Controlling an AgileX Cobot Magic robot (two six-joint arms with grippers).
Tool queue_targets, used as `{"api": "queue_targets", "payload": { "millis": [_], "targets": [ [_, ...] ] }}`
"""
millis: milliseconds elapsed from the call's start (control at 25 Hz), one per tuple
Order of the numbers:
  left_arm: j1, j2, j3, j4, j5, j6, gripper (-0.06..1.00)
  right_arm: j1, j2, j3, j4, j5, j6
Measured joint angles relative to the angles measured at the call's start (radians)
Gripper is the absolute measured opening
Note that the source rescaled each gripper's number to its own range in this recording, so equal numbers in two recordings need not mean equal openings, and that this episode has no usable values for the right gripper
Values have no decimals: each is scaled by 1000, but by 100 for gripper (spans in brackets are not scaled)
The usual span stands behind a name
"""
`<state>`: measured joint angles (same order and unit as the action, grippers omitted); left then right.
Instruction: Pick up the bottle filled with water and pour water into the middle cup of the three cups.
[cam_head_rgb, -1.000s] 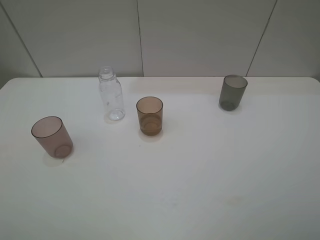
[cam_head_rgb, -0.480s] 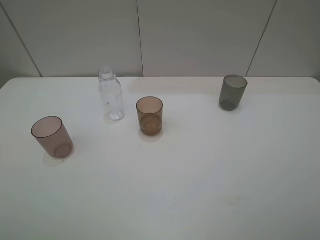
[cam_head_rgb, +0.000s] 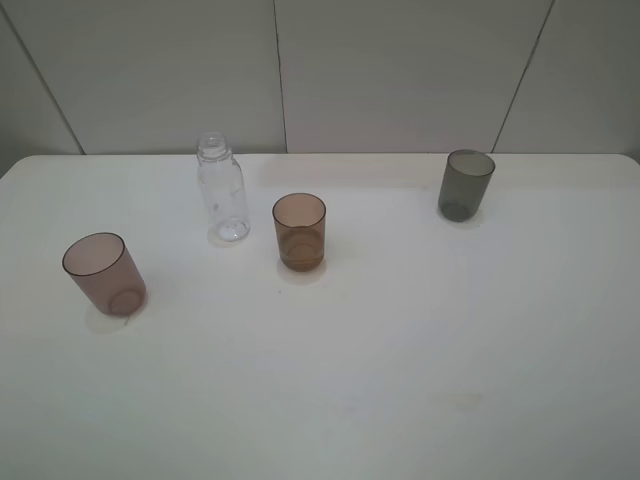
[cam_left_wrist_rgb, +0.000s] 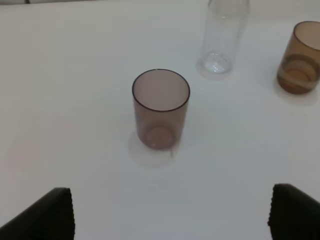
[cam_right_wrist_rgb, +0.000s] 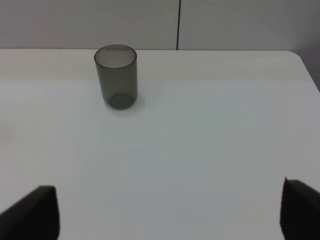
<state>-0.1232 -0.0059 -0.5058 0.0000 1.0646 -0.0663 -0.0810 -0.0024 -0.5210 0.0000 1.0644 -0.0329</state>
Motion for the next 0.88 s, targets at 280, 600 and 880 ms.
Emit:
{"api": "queue_targets", "payload": {
  "millis": [280,600,880],
  "targets": [
    [68,0,0,0,-1,1,99,0,0,0,0,0,0],
    [68,0,0,0,-1,1,99,0,0,0,0,0,0],
    [68,0,0,0,-1,4,99,0,0,0,0,0,0]
  ]
}}
